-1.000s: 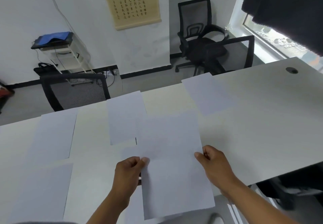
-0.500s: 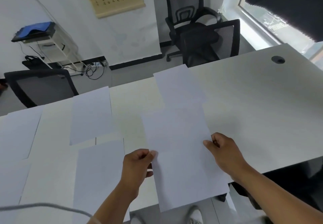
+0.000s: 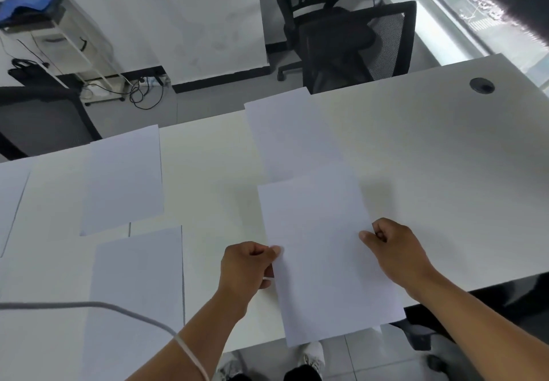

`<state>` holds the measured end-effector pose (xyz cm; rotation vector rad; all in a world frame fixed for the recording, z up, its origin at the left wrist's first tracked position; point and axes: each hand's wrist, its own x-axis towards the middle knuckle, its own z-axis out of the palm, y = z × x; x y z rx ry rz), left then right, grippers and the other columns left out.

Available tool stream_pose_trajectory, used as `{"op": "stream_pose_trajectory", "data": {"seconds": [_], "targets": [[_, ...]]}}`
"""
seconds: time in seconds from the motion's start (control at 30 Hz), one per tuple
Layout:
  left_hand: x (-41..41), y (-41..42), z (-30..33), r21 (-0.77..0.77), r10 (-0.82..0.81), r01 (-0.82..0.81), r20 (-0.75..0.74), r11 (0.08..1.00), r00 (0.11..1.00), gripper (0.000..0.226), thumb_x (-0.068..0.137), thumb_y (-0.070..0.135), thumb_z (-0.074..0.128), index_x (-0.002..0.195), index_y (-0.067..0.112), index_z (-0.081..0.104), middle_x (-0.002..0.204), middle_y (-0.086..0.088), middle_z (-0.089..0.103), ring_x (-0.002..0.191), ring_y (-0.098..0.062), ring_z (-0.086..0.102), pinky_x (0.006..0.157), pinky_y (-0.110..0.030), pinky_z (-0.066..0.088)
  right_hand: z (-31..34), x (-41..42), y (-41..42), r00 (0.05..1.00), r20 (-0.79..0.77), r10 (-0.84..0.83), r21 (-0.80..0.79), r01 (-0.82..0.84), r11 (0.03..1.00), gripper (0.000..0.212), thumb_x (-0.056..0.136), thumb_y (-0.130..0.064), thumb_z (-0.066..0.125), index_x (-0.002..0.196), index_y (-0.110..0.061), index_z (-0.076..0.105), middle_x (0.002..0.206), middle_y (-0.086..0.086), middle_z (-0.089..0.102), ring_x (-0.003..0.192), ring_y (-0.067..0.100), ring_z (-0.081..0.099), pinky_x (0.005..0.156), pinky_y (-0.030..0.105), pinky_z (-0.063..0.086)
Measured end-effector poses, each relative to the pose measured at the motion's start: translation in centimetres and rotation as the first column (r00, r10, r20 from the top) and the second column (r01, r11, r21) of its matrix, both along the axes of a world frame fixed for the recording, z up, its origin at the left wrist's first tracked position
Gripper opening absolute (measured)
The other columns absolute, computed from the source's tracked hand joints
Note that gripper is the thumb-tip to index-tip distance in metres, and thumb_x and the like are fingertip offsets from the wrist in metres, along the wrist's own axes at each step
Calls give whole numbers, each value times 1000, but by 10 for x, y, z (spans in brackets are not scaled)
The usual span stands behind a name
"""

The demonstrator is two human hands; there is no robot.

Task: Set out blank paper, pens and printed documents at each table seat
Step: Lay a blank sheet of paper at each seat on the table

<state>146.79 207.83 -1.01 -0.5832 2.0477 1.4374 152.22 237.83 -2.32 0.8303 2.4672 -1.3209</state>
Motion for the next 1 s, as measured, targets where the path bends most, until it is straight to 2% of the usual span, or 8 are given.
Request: {"op": "stream_pose_trajectory", "data": {"seconds": [0.17,0.43,0.57,0.63,0.7,0.77,0.87,1.0], "targets": [[-2,8,-12,-71,-32,31,-7,997,999,30,91,32,91,73,11,81,75,-7,82,65,-24,78,55,-24,58,-10,-1,6,999,46,12,26,-14,1000,43,104,-30,69,74,-18,39,53,-14,34,50,10,30,52,29,30],[0,22,-31,-196,-84,87,22,977,996,41,88,48,88,65,16,76,64,-2,77,63,-29,77,73,-52,70,-24,-2,14,996,92,-14,102,5,995,37,101,-35,72,77,-13,54,61,-6,50,56,15,44,52,30,38],[-1,32,-36,-295,-160,158,18,942,987,47,91,52,83,70,12,74,63,0,76,69,-30,77,77,-50,69,-31,-4,19,991,136,-11,167,-12,986,34,101,-40,71,81,-15,59,72,3,65,65,24,60,56,34,47],[-3,36,-40,-364,-194,186,14,913,981,51,93,52,80,70,8,67,65,-3,76,63,-31,72,70,-44,65,-34,-5,20,987,159,-9,206,-24,978,38,101,-43,69,80,-14,56,72,4,65,67,26,62,57,36,47],[-4,41,-45,-429,-232,212,7,878,973,55,95,51,77,63,12,56,63,-4,72,55,-27,61,59,-35,52,-36,-5,21,985,173,13,272,-60,961,40,101,-45,68,77,-15,55,74,3,63,74,27,60,59,36,44],[-5,45,-48,-477,-258,229,5,849,966,54,97,49,76,60,16,53,62,0,67,55,-24,57,56,-31,43,-38,-6,20,985,166,51,351,-107,930,41,101,-44,68,74,-17,56,82,2,60,91,28,54,72,41,45],[-7,49,-50,-525,-287,250,12,813,958,46,98,51,75,67,21,59,69,4,67,63,-21,62,59,-32,42,-40,-12,20,981,184,54,435,-130,891,40,101,-48,68,75,-20,59,97,3,55,101,27,39,88,43,44],[-10,46,-52,-537,-299,266,27,801,954,38,96,57,75,79,27,61,82,2,73,84,-27,70,71,-35,48,-43,-17,24,974,228,-8,429,-93,898,36,95,-55,72,89,-21,64,109,4,49,102,26,31,90,41,38]]}}
